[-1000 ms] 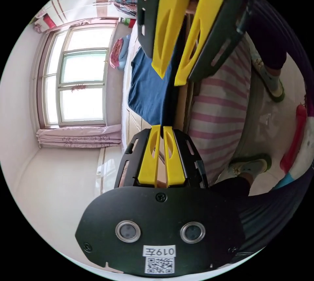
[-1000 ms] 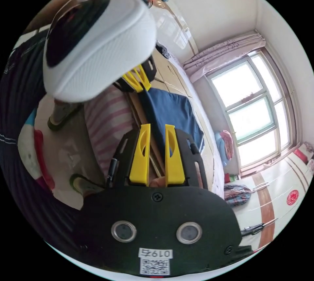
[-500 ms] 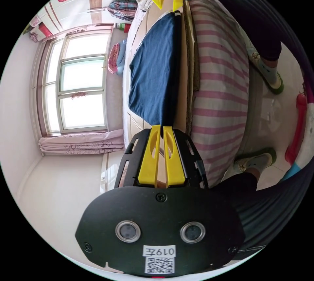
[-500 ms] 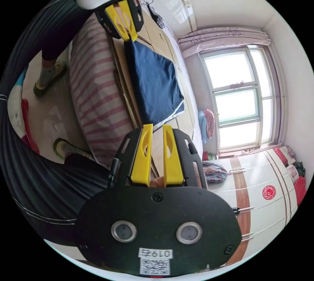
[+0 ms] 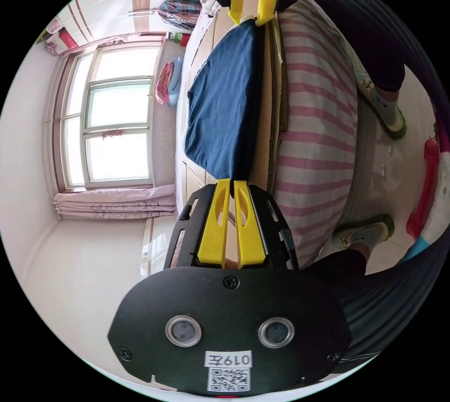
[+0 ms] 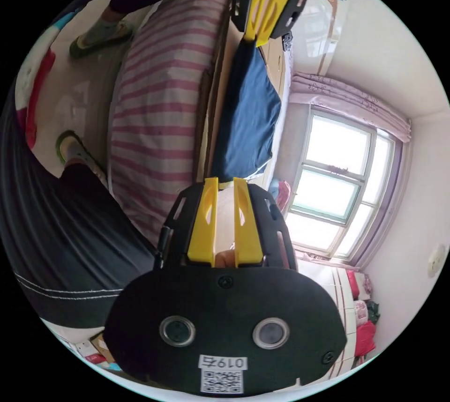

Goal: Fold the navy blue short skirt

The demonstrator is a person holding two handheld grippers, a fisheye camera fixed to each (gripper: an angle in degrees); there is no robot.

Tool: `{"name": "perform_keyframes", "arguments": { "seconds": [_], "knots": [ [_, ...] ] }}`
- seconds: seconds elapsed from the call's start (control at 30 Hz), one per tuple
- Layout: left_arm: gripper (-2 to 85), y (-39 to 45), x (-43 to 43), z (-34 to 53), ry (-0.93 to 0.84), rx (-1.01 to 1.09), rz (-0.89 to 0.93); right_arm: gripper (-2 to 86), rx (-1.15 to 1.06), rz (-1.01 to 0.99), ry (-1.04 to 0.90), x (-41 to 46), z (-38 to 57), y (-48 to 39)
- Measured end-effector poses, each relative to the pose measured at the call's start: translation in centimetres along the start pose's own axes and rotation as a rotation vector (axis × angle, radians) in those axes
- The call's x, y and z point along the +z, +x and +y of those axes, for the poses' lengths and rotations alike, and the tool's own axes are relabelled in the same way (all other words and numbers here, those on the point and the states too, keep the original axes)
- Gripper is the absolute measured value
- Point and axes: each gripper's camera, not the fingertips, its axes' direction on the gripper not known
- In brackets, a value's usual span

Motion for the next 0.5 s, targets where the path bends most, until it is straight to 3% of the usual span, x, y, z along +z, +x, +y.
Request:
{"name": "perform_keyframes", "arguments": {
  "seconds": [0.5],
  "knots": [
    [0.7,0.3,1.8,-2.6,-0.052,0.125,0.009,0.0,0.018,0.015,-0.024,2.1,6.9,-3.7]
  ]
}}
